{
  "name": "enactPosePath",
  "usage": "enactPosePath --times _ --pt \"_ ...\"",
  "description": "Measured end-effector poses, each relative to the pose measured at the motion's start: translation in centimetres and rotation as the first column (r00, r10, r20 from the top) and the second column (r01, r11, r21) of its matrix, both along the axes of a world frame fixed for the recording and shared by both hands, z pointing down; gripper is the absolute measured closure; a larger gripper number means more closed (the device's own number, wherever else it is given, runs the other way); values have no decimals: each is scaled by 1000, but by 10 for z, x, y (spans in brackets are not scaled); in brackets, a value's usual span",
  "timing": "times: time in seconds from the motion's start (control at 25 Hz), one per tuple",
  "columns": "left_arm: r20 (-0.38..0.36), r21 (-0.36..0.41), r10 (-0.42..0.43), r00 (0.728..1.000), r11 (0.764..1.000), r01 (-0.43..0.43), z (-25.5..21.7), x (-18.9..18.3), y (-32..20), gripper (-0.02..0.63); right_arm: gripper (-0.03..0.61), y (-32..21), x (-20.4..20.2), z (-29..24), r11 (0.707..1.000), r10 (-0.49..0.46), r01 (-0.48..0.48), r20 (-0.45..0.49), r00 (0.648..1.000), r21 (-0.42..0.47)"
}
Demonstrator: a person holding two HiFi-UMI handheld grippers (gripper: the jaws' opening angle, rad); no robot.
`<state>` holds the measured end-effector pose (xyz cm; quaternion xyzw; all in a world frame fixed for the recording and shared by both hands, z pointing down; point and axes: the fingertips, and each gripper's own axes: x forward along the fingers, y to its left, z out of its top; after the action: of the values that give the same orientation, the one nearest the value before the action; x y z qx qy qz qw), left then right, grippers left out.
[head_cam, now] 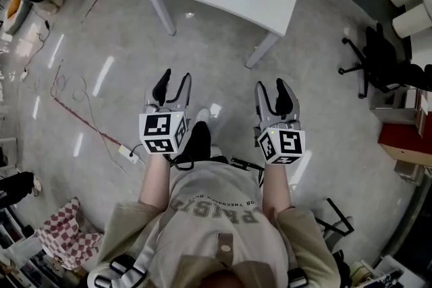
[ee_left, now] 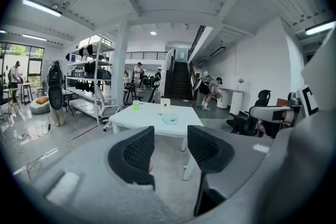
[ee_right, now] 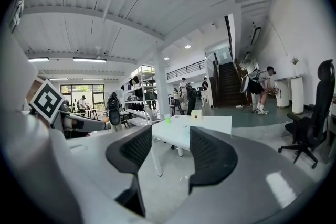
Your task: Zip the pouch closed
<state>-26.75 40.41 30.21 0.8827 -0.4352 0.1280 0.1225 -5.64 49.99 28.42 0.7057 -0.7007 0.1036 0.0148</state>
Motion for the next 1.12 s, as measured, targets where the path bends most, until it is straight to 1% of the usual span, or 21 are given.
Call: enactPosePath --times 0.44,0.64,0.8,0.92,1.12 --pt "-28 4 79 996 997 -79 -10 21 -122 408 377 -99 9 -18 997 77 -77 -23 997 8" --pt "-34 20 123 992 992 -123 -16 34 -168 410 377 -136 16 -19 994 113 -113 -31 993 6" --pt "-32 16 152 988 988 -151 -14 41 -194 410 377 -156 20 -15 989 144 -145 -22 989 -5" --pt "-24 0 164 986 986 -164 -4 46 -205 410 377 -166 23 -8 988 155 -155 -21 988 -19" --pt "-8 -32 184 983 982 -184 11 67 -216 410 377 -178 38 4 986 159 -159 -9 987 -41"
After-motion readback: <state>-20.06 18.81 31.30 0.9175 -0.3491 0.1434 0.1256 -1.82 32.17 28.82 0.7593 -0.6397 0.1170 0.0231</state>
